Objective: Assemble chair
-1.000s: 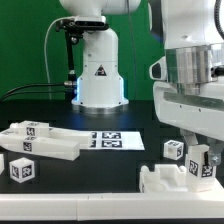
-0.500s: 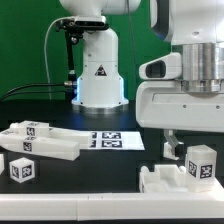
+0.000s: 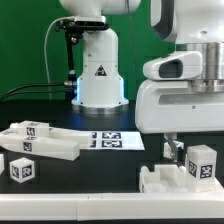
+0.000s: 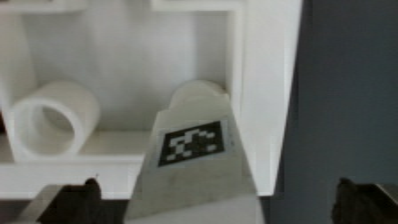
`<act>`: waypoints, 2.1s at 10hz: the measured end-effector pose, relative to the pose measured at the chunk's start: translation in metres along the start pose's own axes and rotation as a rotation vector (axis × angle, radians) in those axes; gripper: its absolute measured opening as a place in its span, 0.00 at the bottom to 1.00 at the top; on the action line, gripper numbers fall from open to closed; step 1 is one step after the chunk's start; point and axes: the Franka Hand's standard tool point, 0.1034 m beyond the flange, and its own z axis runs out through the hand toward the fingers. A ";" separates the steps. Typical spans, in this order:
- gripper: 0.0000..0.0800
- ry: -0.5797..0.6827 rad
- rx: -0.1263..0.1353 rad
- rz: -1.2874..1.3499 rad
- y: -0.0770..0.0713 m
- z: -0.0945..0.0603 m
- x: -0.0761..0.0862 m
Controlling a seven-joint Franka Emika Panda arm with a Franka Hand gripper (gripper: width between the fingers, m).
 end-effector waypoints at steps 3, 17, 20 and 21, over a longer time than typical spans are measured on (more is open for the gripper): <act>0.67 0.000 0.001 0.104 0.000 0.000 0.000; 0.75 -0.019 0.039 0.988 0.002 0.002 0.001; 0.81 -0.012 0.019 0.628 0.001 0.000 0.003; 0.81 -0.010 0.016 0.546 0.002 0.001 0.003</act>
Offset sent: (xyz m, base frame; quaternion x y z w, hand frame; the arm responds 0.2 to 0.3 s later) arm 0.0000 0.0000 0.0000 0.0000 0.0000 0.1938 0.9810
